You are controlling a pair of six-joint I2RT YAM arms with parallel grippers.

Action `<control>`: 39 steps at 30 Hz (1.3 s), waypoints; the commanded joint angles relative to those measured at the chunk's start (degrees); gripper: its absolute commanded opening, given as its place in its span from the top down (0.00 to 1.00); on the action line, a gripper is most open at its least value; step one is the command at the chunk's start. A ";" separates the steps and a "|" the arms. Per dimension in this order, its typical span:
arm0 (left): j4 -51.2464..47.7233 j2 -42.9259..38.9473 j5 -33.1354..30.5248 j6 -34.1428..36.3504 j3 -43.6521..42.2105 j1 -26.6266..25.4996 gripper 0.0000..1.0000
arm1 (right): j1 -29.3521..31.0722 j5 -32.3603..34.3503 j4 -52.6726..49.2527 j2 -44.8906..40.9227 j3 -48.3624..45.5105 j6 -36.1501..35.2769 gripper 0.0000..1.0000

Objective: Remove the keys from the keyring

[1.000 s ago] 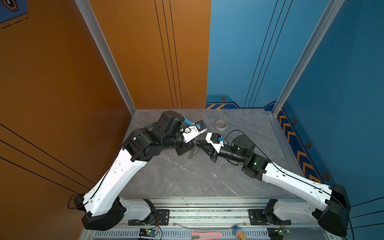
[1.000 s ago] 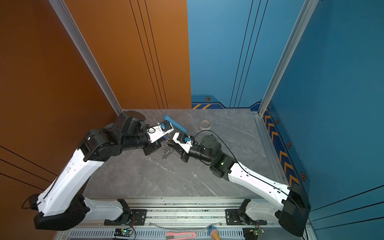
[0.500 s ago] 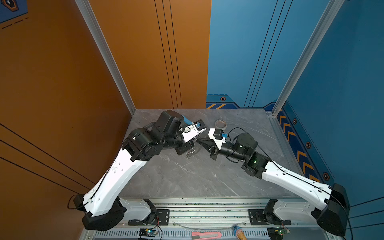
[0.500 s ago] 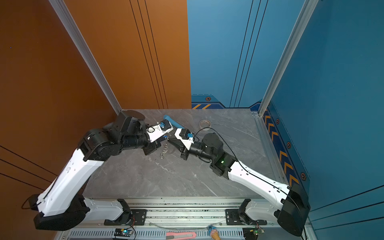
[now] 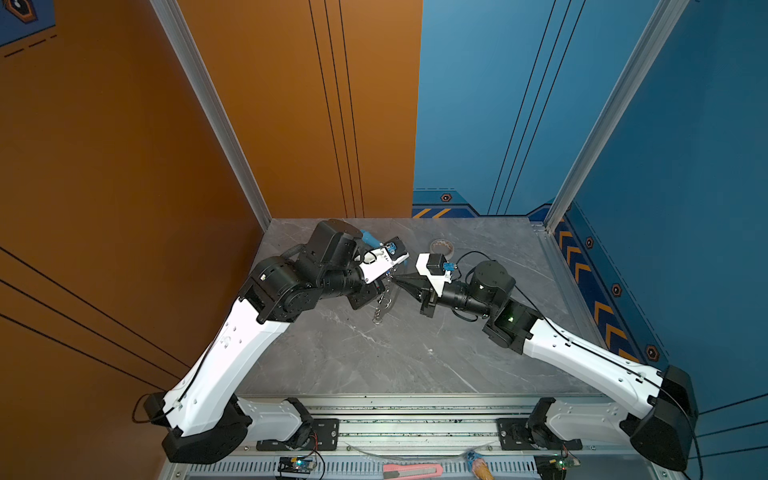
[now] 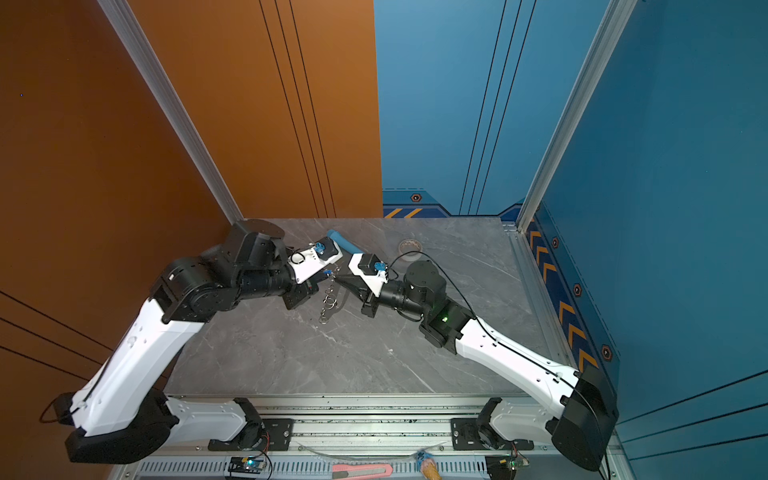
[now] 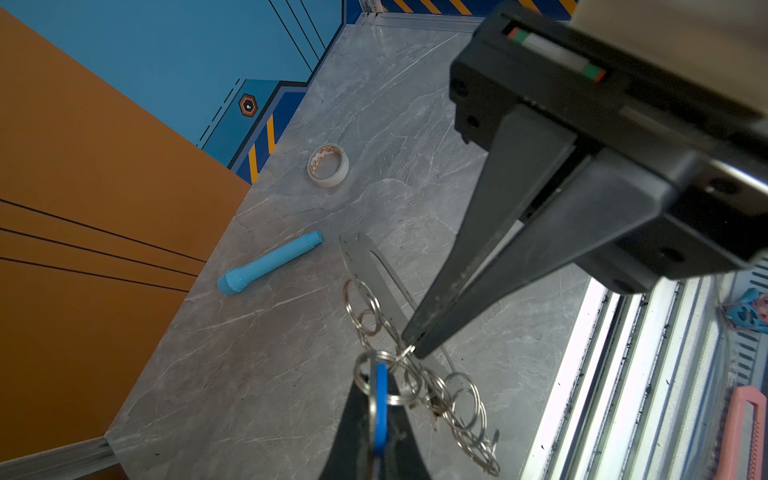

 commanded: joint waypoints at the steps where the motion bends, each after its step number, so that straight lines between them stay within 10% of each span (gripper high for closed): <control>1: 0.13 -1.61 0.15 1.30 0.52 1.26 1.00 | -0.62 -3.89 -3.96 -1.13 1.42 -1.17 1.00; 20: -0.93 0.49 1.86 6.07 0.88 5.35 1.00 | 0.13 -9.37 -8.83 -2.25 3.42 -0.97 1.00; 39: 0.47 -0.33 -8.82 5.46 0.91 -4.87 1.00 | 4.22 17.88 -10.44 -1.65 2.36 -1.39 1.00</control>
